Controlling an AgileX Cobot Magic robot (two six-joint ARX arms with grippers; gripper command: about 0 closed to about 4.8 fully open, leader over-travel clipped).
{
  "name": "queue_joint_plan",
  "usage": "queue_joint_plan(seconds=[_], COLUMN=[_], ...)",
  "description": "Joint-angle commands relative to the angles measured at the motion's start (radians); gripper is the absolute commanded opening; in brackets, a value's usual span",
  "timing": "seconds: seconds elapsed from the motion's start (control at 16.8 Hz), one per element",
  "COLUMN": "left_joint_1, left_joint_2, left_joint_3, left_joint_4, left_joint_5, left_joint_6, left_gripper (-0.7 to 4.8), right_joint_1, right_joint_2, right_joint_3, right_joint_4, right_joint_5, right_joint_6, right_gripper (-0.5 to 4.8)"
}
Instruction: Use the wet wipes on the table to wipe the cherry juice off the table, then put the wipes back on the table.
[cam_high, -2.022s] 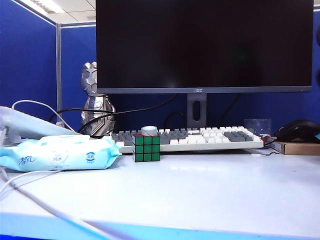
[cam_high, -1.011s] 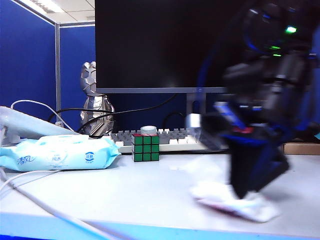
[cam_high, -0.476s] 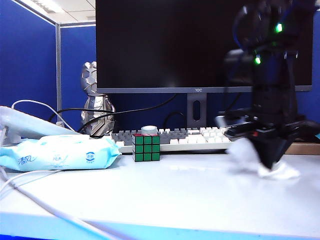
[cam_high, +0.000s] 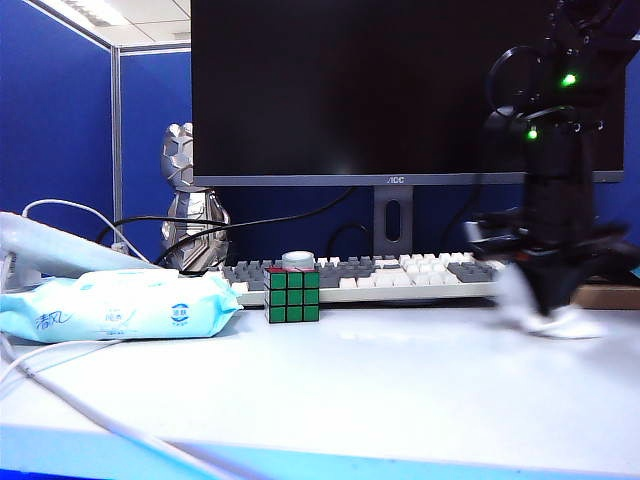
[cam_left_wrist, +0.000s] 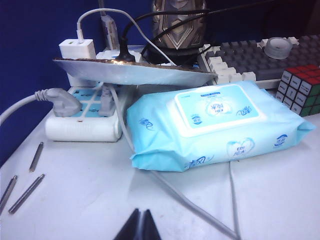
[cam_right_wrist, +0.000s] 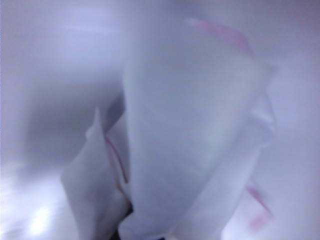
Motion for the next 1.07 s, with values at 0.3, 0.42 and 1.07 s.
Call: queue_joint_plan(seconds=[0.3,0.42,1.07], left_joint_1=[0.002,0.002,0.002], left_joint_2=[-0.003,-0.003,-0.003], left_joint_3=[-0.001,-0.001,-0.001], left_joint_4=[-0.013,-0.013,-0.013], left_joint_5=[-0.003,-0.003,-0.002], left_joint_6=[0.000,0.000,0.000], left_gripper=[0.23,0.23,0.23], right_joint_1=[0.130,0.105,-0.043], right_joint_2=[0.050,0.084,0.120], right_joint_3=[0.002,0.002,0.016], right_joint_4=[-0.074,-0.103,-0.171], right_joint_5=[-0.084,0.077,-0.086], right_joint_6=[-0.112,-0.053,0.039], right_gripper=[-0.01,-0.01,-0.01])
